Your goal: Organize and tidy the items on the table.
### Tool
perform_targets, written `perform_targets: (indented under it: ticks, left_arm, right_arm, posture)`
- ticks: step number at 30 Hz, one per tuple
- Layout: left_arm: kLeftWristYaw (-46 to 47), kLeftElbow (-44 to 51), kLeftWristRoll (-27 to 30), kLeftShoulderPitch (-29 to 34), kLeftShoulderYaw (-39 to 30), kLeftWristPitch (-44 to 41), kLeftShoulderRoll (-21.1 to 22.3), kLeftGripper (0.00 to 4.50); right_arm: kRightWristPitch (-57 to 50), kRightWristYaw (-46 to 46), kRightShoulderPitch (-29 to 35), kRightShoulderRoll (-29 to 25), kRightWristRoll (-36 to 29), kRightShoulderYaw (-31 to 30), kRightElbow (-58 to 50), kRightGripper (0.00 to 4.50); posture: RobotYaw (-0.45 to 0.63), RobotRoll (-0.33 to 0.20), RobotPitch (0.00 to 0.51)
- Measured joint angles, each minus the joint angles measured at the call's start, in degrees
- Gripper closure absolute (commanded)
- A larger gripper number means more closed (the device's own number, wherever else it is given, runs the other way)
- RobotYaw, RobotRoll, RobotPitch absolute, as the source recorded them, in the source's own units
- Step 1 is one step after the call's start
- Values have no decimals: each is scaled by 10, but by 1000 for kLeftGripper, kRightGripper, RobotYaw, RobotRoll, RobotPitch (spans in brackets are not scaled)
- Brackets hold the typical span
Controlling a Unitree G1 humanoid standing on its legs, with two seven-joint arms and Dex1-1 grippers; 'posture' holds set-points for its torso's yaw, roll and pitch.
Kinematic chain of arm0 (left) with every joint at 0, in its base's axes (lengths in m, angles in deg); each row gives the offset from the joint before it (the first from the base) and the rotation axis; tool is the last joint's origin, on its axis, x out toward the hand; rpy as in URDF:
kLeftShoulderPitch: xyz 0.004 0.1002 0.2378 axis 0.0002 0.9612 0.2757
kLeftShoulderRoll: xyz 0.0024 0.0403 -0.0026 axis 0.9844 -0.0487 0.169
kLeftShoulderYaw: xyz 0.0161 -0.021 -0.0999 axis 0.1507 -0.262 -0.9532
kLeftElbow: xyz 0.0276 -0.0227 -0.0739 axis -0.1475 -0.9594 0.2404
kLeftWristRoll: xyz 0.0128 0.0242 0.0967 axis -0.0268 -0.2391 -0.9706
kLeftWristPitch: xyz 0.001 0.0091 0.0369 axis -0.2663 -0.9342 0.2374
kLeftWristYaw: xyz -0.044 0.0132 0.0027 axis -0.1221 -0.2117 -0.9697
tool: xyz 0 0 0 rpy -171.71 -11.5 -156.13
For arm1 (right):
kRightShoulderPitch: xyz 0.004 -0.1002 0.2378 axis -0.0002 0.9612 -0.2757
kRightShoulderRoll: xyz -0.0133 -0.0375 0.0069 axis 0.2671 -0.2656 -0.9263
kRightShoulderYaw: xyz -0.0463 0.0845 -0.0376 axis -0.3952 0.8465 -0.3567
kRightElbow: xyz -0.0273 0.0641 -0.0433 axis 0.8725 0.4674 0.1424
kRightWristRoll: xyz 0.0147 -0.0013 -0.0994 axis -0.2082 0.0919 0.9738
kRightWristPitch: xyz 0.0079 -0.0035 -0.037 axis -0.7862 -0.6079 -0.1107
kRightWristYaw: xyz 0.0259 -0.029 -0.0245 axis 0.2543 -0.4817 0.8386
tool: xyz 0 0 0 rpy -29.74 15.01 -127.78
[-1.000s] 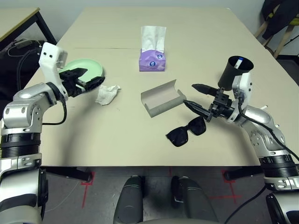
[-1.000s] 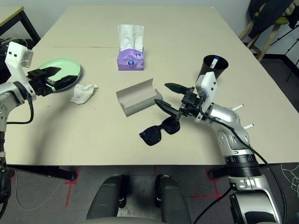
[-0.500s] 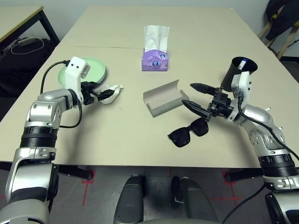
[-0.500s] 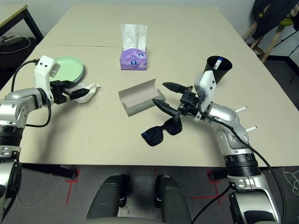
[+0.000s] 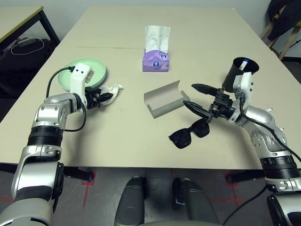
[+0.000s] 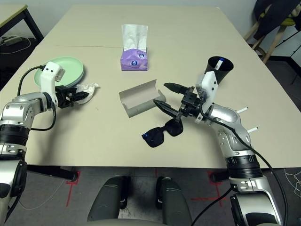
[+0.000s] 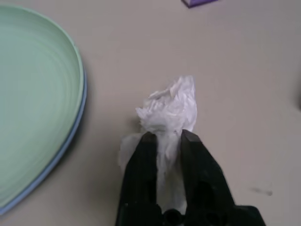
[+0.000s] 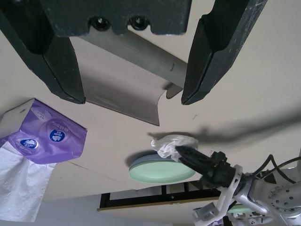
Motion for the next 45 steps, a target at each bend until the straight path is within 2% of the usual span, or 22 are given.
perform_targets:
  ticks: [4, 8, 12, 15, 22, 27, 34, 40, 45]
  left_arm:
    - [-10, 50, 22, 1, -17, -37, 6, 4482]
    - [-16, 107, 47, 2, -46, -88, 32, 4482]
    - [1, 103, 53, -16, -65, -98, 36, 4482]
    - [44, 43, 22, -54, -67, -31, 35, 4482]
    - [206, -170, -62, -136, -68, 159, 7, 4482]
    - [281, -284, -94, -175, -68, 249, -1, 2745]
    - [262, -334, -95, -201, -69, 277, -8, 30]
    - [107, -311, -45, -198, -90, 269, -17, 10]
    - [-39, -212, -1, -134, -88, 204, -17, 10]
  right_arm:
    - [0, -2, 0, 1, 0, 0, -3, 0]
    - [-1, -7, 0, 1, 0, 0, -10, 0]
    - [-2, -10, -1, 2, 0, 0, -10, 0]
    - [-2, -10, -7, 8, 0, -4, -10, 0]
    - [-2, -10, -12, 11, 1, -8, -9, 0]
    - [-2, -13, -11, 11, 1, -8, -10, 0]
    - [-3, -18, -9, 10, 0, -8, -15, 0]
    - [-3, -16, -13, 3, 0, -7, -13, 0]
    - [-3, -3, -30, -8, 0, -7, 3, 0]
  posture:
    - [87, 0, 122]
    - [98, 0, 120]
    - [111, 0, 120]
    - [110, 0, 120]
    - [94, 0, 119]
    - [84, 0, 119]
    - [90, 0, 128]
    - [105, 0, 132]
    - [118, 0, 134]
